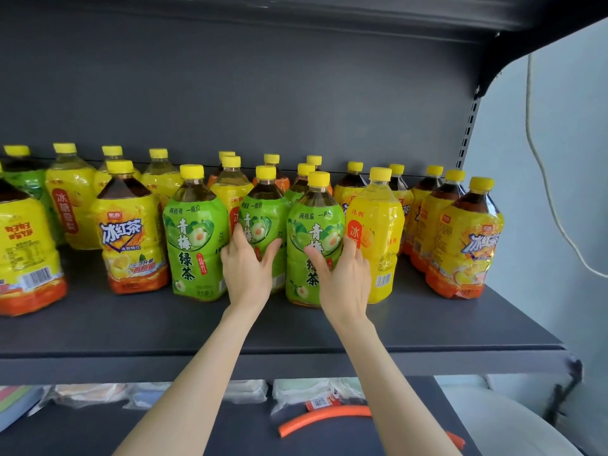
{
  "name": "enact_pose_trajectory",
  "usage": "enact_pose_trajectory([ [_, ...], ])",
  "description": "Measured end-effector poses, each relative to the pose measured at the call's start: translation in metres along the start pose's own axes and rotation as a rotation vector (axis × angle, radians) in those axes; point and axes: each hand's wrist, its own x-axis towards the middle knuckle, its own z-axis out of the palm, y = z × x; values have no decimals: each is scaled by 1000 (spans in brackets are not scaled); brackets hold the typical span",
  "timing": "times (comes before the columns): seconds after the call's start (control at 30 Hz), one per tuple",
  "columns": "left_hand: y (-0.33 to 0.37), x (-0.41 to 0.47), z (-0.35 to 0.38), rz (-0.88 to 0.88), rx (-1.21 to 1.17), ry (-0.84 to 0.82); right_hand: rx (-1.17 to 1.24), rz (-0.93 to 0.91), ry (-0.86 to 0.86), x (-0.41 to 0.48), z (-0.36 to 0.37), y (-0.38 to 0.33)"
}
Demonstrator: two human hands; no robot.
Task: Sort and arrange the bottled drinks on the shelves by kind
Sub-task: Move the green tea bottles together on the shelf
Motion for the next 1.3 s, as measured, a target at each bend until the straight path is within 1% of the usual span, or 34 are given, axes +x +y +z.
enact_pose_trajectory([
  [0.17,2,-13,-18,28,51,36,125,-8,40,-2,-3,9],
  [0.23,2,-22,-30,17,38,53,186,-6,55,-10,-6,13],
  [0.33,-1,-34,-45,2,-76,82,350,4,65,-23,-13,16],
  [0.4,-5,-38,-50,1,-166,61,476,25,24,-27,-15,17],
  [0.43,-6,-40,-52,-9,-224,30,525,38,-5,-28,-15,16],
  [0.53,-8,-40,-59,-111,-419,-83,618,81,-105,-30,-10,12],
  [0.6,-7,-36,-65,-152,-454,-186,653,106,-152,-30,-7,10],
  [0.7,-4,-25,-73,-263,-515,-386,741,155,-177,-24,-10,10],
  [0.77,-1,-22,-77,-309,-528,-430,772,145,-198,-21,-12,8],
  [0.83,3,-24,-79,-304,-523,-401,796,133,-207,-22,-13,7],
  [0.93,11,-35,-82,-331,-549,-303,827,124,-215,-27,-17,8],
  [1.07,10,-46,-99,-325,-567,-187,847,102,-245,-36,-24,-2],
  [1.2,1,-48,-138,-315,-589,-95,845,57,-285,-53,-15,-31],
  [1.3,-13,-39,-177,-300,-577,-27,873,37,-336,-70,0,-66],
])
